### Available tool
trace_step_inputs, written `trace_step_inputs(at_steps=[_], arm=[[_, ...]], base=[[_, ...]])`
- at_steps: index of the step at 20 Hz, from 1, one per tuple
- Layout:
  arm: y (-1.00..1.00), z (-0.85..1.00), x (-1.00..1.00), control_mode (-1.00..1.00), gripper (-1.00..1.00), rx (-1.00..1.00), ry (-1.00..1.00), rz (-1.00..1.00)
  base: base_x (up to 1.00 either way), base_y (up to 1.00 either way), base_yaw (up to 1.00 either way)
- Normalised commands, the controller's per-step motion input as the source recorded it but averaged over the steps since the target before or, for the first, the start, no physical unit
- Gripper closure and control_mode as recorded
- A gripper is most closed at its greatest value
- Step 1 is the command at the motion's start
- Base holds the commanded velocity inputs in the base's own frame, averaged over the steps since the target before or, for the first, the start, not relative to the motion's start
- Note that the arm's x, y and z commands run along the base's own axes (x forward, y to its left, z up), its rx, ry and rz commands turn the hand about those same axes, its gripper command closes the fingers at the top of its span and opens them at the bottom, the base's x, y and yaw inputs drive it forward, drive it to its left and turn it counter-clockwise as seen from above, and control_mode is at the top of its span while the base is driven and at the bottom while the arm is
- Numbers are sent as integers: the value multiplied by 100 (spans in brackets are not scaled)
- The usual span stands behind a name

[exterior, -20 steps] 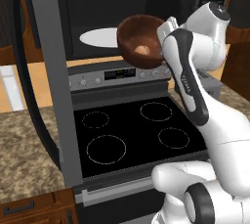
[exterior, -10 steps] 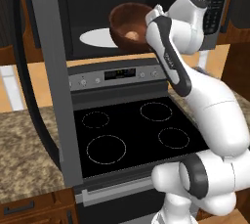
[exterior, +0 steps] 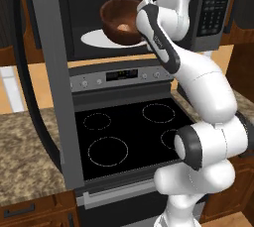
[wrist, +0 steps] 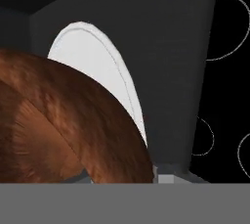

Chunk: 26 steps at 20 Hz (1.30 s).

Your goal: Pick the onion from the sink and place it in the bowl. Then pick the bowl and place it in the microwave. Then close the microwave door and press the start button.

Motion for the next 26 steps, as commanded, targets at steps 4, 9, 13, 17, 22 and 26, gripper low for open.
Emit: trace_step_inputs(at_steps=[4,9,13,17,22,26], arm=[[26,0,69,-100,100,0,0,0],[24,-4,55,-100,100,0,3,0],[14,-13,31,-100,-100,0,2,0],[2,-1,0,-100,-100,0,-7,0],[0,-8,-12,-100,-100,0,-29,0],[0,-26,-30,-100,-100,0,-35,0]], base=[[0,0,0],[0,0,0],[0,0,0],[0,0,0],[0,0,0],[0,0,0]])
